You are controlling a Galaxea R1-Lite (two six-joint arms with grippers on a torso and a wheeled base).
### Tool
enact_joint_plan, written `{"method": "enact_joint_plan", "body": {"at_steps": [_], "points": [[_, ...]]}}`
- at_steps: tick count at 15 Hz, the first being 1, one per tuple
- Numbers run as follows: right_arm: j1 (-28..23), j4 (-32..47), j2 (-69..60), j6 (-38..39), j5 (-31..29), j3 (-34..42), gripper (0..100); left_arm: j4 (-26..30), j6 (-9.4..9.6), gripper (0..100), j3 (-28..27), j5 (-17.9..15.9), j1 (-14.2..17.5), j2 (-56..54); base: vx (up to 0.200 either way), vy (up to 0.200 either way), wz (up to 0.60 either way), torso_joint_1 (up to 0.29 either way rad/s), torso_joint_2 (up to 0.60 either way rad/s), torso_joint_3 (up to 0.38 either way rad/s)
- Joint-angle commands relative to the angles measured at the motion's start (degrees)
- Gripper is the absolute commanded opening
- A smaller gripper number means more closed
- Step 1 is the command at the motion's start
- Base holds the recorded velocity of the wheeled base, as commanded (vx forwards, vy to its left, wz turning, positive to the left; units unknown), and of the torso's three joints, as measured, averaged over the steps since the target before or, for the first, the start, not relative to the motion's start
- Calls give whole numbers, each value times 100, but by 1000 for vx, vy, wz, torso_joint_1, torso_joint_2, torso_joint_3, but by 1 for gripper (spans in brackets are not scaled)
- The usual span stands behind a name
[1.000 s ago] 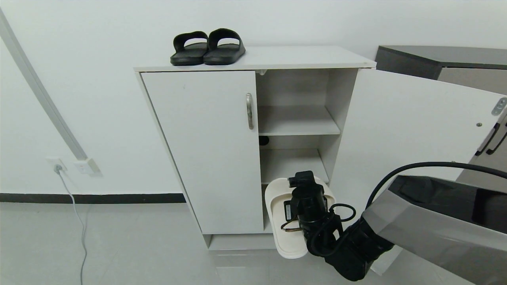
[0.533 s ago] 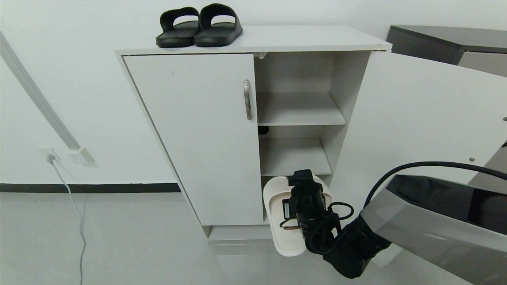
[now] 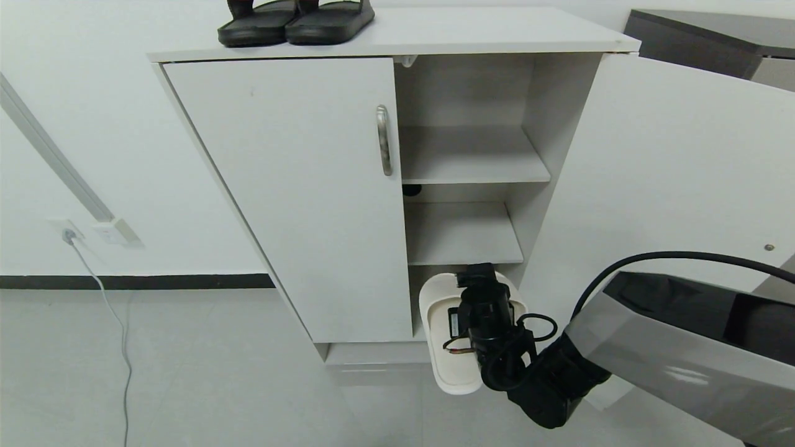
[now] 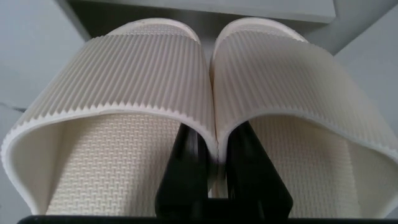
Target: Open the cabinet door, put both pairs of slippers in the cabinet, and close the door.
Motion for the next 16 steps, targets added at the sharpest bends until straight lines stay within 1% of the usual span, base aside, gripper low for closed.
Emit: {"method": "enact_joint_plan", "body": {"at_steps": [1, 3, 4, 5, 10, 16], "points": [[-108, -325, 289, -97, -14, -116, 0, 0, -3, 0, 0, 1, 7, 8, 0, 0, 0, 0, 0, 0], [-222, -1028, 526, -440, -5, -125, 0, 0, -3, 0, 0, 1, -2, 8, 0, 0, 0, 0, 0, 0], [-284, -1555, 623, -721, 13, -116, 0, 0, -3, 0, 0, 1, -2, 8, 0, 0, 0, 0, 0, 0], [-310, -1722, 667, -844, 21, -108, 0, 0, -3, 0, 0, 1, 7, 8, 0, 0, 0, 0, 0, 0], [-310, -1749, 675, -844, 30, -116, 0, 0, 6, 0, 0, 1, 7, 8, 0, 0, 0, 0, 0, 0], [-310, -1758, 675, -853, 30, -231, 0, 0, 6, 0, 0, 1, -2, 8, 200, 0, 0, -2, 2, 4]]}}
